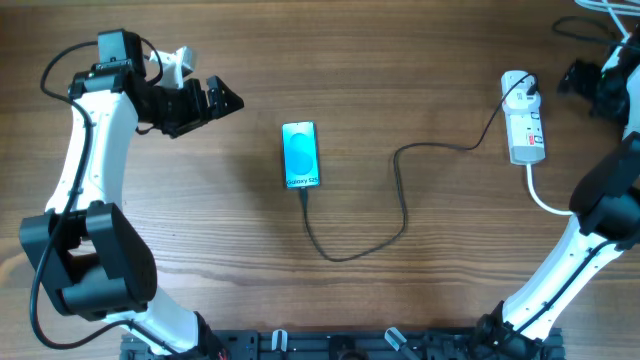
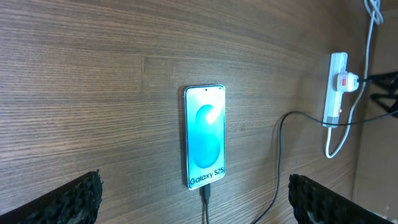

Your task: Plug charger to phone and switch on socket

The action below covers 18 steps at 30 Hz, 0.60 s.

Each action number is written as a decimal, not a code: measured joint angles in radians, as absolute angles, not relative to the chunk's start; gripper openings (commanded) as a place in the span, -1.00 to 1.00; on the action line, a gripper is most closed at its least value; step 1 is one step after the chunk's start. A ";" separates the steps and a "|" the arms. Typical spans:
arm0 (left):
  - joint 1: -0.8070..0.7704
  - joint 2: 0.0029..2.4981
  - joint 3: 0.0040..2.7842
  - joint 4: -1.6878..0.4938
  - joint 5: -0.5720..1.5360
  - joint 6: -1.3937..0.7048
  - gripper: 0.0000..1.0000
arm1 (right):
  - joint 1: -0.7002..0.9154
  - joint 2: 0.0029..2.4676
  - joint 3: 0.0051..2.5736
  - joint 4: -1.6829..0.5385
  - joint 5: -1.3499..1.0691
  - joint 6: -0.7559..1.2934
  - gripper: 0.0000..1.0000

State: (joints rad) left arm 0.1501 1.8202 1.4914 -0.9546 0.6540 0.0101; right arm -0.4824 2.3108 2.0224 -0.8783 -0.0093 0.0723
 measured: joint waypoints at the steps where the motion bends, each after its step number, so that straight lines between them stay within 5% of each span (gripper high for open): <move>1: 0.150 1.820 1.491 -0.955 0.654 0.010 1.00 | -0.482 2.311 2.023 -0.833 -0.009 0.072 0.99; 6: 0.150 1.820 1.491 -0.954 0.654 0.010 1.00 | -0.482 2.311 2.024 -0.661 -0.006 0.066 1.00; 18: 0.150 1.820 1.491 -0.954 0.654 0.010 1.00 | -0.483 2.311 2.024 -0.648 -0.006 0.065 0.99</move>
State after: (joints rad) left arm 0.1501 1.8202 1.4914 -0.9543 0.6544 0.0101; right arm -0.4828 2.3108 2.0239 -0.6483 -0.0059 0.0654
